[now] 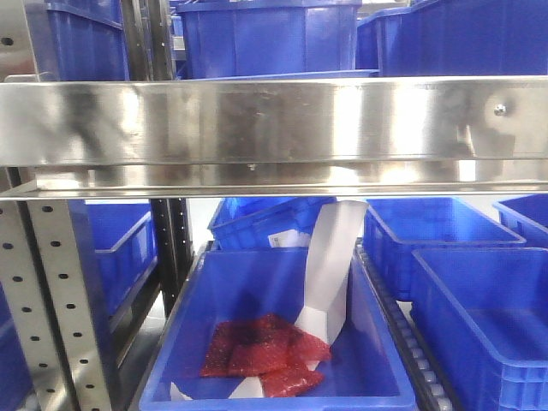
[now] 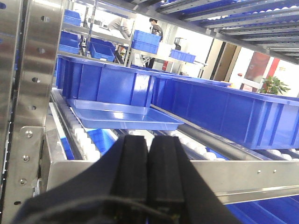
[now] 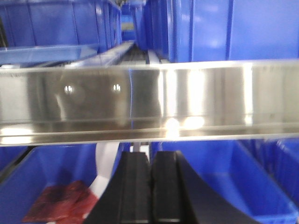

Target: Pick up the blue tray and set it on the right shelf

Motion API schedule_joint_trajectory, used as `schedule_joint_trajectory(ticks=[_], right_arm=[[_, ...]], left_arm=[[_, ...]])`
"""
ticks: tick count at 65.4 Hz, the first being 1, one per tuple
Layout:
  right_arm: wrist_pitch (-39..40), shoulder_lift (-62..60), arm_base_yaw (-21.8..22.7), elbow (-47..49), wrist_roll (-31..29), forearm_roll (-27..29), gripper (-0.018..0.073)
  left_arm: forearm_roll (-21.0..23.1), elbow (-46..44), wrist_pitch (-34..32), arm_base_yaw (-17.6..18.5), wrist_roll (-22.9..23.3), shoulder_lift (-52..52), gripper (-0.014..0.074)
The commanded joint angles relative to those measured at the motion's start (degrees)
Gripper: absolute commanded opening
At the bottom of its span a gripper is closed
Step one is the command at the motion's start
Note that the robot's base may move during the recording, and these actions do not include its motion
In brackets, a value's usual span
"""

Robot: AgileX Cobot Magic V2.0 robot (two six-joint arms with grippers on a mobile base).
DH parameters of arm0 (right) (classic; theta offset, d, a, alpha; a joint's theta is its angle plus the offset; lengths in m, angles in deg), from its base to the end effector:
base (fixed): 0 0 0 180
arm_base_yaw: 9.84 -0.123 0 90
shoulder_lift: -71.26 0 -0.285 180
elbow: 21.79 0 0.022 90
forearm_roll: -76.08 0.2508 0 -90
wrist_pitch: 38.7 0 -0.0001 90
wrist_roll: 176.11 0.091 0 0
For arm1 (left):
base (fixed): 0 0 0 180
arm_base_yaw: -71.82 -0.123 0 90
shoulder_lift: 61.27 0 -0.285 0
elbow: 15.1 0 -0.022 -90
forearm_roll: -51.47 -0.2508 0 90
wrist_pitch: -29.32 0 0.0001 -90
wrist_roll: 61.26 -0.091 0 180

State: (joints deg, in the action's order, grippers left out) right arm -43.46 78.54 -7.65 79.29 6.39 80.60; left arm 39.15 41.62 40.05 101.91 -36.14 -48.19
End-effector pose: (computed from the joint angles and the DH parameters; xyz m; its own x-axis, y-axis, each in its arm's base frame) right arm 0.0571 -0.0016 0.1961 -0.0125 0.1225 -0.9924 0.0335 0.9920 0.1220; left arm 0.0363 -0.0168 0.3100 0.0371 -0.2814 -0.9589 0.4880 0.8425 -0.2284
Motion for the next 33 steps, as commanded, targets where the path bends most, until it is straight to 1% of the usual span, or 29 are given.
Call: schedule_joint_trajectory(ticks=[1, 8, 33], right_arm=[[4.76, -1.27, -0.24, 1.31, 0.88, -1.00, 0.0054], [4.76, -1.27, -0.62, 1.31, 0.83, -3.13, 0.0054], [4.76, -1.27, -0.79, 1.36, 0.83, -3.18, 0.0054]], left_arm=[[-0.42, -1.46, -5.13, 0.38, -0.13, 0.57, -0.0048], [-0.42, -1.46, -5.13, 0.38, -0.13, 0.57, -0.0048], [-0.42, -1.46, -5.13, 0.38, -0.13, 0.57, -0.0048]])
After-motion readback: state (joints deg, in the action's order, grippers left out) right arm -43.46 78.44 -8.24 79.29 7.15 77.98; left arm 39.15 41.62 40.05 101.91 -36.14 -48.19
